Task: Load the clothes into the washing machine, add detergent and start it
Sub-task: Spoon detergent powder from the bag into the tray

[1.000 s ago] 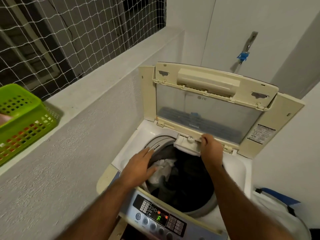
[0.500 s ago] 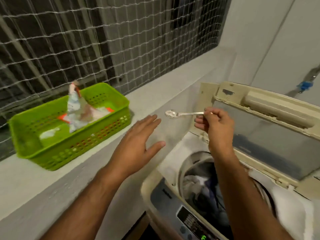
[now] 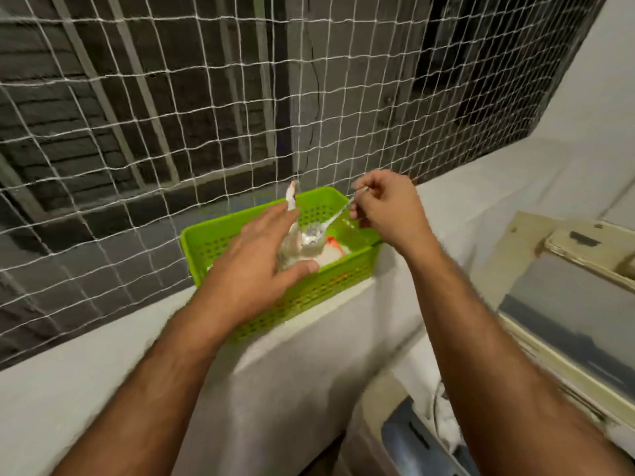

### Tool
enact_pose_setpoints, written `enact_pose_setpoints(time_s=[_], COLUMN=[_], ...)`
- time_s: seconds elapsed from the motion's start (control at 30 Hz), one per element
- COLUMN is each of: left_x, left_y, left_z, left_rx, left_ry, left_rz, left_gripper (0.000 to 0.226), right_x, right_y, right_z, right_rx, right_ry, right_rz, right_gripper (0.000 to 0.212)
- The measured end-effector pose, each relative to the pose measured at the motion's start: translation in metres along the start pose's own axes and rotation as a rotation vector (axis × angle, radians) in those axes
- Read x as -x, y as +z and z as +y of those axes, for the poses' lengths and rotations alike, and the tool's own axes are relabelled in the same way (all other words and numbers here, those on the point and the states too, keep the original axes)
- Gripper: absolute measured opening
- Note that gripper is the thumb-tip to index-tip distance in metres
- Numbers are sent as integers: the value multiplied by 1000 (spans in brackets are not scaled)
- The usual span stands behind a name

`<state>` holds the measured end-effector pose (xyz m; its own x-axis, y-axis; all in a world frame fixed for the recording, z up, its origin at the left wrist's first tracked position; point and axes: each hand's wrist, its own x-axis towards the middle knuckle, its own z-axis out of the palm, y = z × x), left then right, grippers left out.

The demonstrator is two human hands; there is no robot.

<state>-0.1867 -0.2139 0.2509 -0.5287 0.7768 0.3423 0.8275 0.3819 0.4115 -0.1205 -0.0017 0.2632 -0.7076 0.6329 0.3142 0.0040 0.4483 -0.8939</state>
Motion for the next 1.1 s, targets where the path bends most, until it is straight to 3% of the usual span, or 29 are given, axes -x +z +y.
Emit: enact_pose_setpoints(time_s=[0.2,0.4,0.77,1.1], left_x=[3,4,6,10], left_y=[-2,-2,-3,-6], left_z=[-9,-7,-6,-5], left_rx=[25,69,89,79], left_ry=[-31,-15,-21,-48], left_rz=[-84,-49,-57,-50], left_gripper=[96,86,86,89], right_x=[-19,-18,-12,-21], right_y=[27,41,46,17], right_z=[-5,-7,-6,-14], right_rx=[531,665,271,103], right_ry=[-78,-19,316,246], right_rz=[-144,-243,-490,-255], right_gripper=[21,19,15,17])
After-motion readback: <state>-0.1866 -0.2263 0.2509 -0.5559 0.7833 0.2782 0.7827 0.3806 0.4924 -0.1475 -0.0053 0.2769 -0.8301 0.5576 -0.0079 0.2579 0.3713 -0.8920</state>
